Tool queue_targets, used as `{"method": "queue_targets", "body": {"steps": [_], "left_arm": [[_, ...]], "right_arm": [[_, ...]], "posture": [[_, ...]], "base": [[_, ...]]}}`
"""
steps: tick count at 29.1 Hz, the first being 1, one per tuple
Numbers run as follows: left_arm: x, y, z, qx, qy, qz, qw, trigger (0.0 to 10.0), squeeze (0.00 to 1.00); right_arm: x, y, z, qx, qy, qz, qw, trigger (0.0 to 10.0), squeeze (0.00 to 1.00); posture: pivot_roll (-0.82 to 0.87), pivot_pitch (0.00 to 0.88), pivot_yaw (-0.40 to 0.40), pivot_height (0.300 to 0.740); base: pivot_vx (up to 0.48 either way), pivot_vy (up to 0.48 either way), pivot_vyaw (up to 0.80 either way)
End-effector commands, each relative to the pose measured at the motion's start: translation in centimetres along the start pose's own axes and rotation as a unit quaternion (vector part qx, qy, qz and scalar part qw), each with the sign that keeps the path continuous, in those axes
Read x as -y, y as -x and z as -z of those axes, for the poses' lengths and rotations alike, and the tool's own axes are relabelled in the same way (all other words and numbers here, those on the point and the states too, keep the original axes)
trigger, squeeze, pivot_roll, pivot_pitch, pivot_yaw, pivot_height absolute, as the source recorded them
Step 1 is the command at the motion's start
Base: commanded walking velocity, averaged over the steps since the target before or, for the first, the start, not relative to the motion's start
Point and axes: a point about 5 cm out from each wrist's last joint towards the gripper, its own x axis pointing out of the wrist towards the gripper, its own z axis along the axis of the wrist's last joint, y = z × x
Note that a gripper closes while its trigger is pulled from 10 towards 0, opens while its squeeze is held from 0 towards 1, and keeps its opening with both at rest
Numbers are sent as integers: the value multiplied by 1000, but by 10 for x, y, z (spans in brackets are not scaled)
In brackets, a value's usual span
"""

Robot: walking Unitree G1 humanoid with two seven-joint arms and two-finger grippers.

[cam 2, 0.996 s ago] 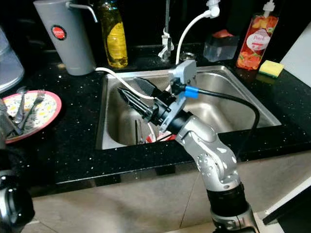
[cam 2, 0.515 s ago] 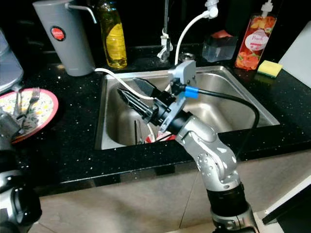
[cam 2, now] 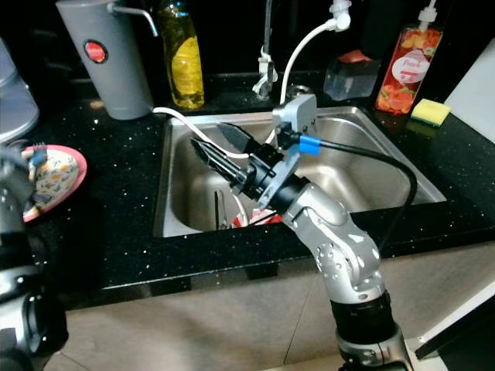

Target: Kitchen organization

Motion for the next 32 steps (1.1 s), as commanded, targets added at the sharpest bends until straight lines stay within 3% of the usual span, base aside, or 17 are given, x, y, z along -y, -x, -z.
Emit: {"method": "queue_targets", "body": {"steps": [1,3,6,9,10,11,12,13,14,17,18,21,23,25,30,31,32], "left_arm": [[19,4,-3,-3,4,87,996,10000,0],[46,15,1,-25,22,202,979,10000,0],[64,25,4,-28,12,275,961,10000,0],[95,48,13,-9,-46,394,918,10000,0],[95,48,13,-9,-46,394,918,10000,0],[102,54,16,-5,-56,424,904,10000,0],[102,54,16,-5,-56,424,904,10000,0],[112,61,20,-5,-61,462,885,10000,0],[112,61,20,-5,-61,462,885,10000,0],[134,79,34,-37,-77,561,824,10000,0],[134,79,34,-37,-77,561,824,10000,0],[143,89,47,-67,-106,621,774,10000,0],[147,85,58,-86,-142,610,774,10000,0],[151,72,75,-94,-220,559,794,10000,0],[161,67,82,-97,-230,539,804,10000,0],[165,67,82,-96,-223,539,807,10000,51],[167,67,80,-89,-210,537,812,10000,1000]], "right_arm": [[2,-1,-2,0,2,7,1000,10000,0],[6,-2,-3,4,4,25,1000,10000,0],[11,-3,-5,10,7,45,999,10000,0],[19,-4,-9,20,16,80,996,10000,0],[19,-4,-9,20,16,80,996,10000,0],[21,-4,-10,24,17,91,995,10000,0],[21,-4,-10,24,17,91,995,10000,0],[26,-4,-11,27,20,109,993,10000,0],[26,-4,-11,27,20,109,993,10000,0],[40,-1,-14,29,37,167,985,10000,0],[40,-1,-14,29,37,167,985,10000,0],[50,3,-14,23,49,209,976,10000,0],[55,6,-11,14,53,235,971,10000,0],[62,10,-7,8,52,266,963,10000,0],[66,10,-7,12,50,288,956,10000,0],[66,10,-8,15,52,288,956,10000,0],[65,10,-9,19,52,287,956,10000,0]], "posture": [[67,0,-6,740],[67,0,-6,740],[62,0,-7,740],[58,0,-8,740],[58,0,-8,740],[58,0,-8,740],[58,0,-8,740],[55,0,-8,740],[55,0,-8,740],[45,0,-2,740],[45,0,-2,740],[35,0,8,740],[37,0,9,740],[40,0,11,740],[27,0,21,740],[27,0,24,740],[28,0,25,740]], "base": [[0,0,0],[0,0,0],[0,0,0],[0,0,0],[0,0,0],[0,0,0],[0,0,0],[0,0,0],[0,0,0],[0,0,0],[0,0,0],[0,0,0],[0,0,0],[0,0,0],[0,0,0],[0,0,0],[0,0,0]]}}
